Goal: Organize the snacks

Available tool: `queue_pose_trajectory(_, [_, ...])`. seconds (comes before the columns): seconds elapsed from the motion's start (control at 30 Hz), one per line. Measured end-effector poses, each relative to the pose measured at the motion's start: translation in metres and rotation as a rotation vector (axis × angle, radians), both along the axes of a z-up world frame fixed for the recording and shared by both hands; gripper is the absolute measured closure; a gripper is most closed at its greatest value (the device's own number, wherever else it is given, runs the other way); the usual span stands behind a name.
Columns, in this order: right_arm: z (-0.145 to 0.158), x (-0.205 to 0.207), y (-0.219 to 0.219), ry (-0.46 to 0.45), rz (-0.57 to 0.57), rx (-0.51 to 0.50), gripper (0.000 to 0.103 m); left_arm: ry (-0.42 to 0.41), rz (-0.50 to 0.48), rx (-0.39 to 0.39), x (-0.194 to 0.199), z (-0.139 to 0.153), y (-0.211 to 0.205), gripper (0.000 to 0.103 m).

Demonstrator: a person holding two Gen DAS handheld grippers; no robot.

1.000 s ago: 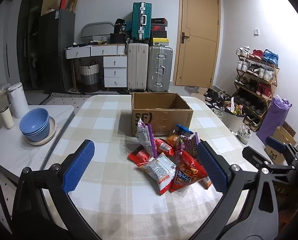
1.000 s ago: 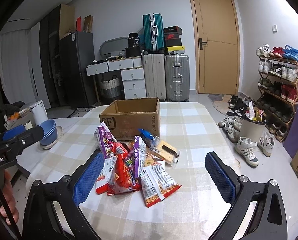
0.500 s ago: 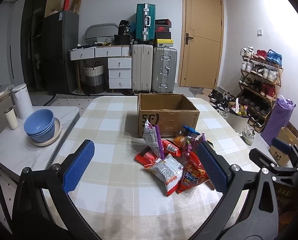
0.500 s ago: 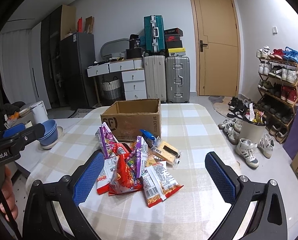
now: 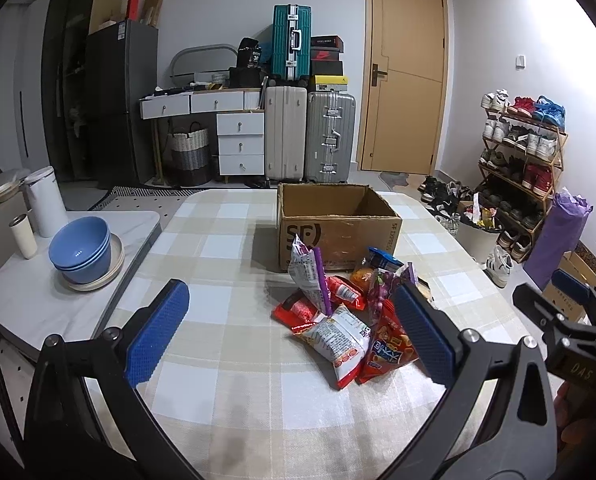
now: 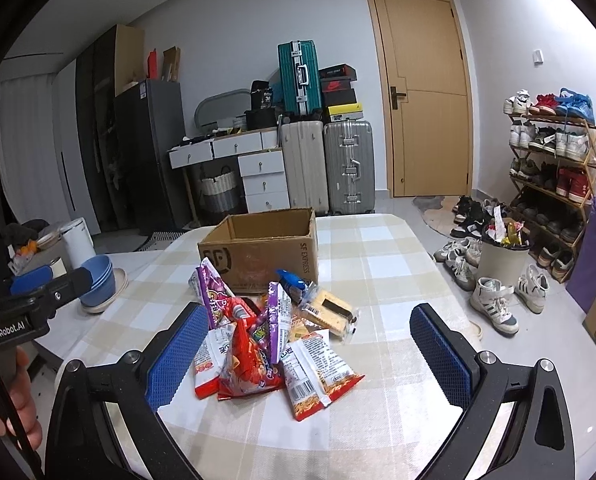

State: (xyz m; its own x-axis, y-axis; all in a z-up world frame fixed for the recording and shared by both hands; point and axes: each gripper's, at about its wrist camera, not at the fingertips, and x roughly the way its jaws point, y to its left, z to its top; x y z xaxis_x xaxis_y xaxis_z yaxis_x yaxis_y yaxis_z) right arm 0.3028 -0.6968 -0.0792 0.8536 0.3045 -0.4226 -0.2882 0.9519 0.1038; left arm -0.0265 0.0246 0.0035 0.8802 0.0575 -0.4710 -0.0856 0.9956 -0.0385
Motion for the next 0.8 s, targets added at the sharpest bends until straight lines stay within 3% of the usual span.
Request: queue_pose_trajectory(0.8, [-0.012,-0.003,0.004,0.035,0.037,0.003,0.000,0.038,-0.017,0.008,0.006,-0.015,-0.006,0.001])
